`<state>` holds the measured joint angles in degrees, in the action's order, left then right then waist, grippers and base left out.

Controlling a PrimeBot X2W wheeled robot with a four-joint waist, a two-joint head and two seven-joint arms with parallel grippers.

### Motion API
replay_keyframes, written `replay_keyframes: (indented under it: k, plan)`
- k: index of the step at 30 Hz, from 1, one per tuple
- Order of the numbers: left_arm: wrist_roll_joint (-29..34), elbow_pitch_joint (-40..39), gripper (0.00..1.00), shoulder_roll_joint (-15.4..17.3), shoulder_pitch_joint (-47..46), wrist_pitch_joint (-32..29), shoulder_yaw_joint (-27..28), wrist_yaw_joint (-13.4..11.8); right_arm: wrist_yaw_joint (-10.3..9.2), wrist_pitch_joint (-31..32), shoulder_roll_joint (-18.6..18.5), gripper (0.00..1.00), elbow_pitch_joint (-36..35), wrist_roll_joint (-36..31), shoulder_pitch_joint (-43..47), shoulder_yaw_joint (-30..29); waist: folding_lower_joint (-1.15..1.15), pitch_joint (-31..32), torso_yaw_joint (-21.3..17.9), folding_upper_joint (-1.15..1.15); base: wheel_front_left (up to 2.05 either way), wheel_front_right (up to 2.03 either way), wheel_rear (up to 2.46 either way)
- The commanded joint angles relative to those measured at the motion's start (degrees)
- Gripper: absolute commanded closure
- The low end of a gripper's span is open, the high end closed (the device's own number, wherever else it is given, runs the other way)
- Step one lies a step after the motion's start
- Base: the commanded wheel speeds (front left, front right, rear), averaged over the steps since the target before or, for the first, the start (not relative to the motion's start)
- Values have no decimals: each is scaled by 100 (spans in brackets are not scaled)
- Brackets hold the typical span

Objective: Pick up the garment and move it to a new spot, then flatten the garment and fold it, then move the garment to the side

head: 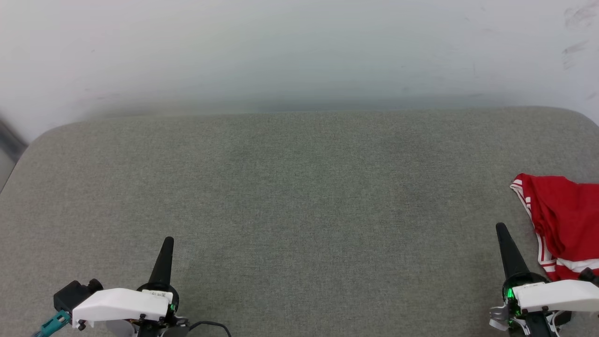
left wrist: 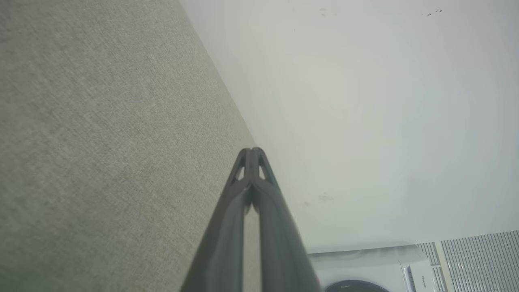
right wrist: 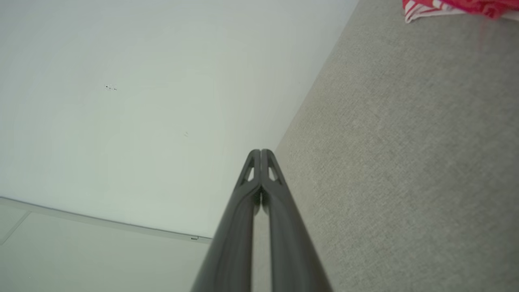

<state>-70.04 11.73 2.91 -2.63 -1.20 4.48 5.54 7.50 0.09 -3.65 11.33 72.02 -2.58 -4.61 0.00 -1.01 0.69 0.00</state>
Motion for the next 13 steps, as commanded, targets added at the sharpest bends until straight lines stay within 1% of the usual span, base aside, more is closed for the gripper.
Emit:
replay_keyframes:
  k: [1,13]
  plan:
    - [-145,-10,100,14,-121,-29,40,23,-1,43,-40,100,-8,138,-131,-10,0,2,-2,0,0,0,0]
    - [-733,58,100,12,-193,-178,83,76,-1,196,-31,100,70,703,-206,-33,0,22,-18,0,0,0,0]
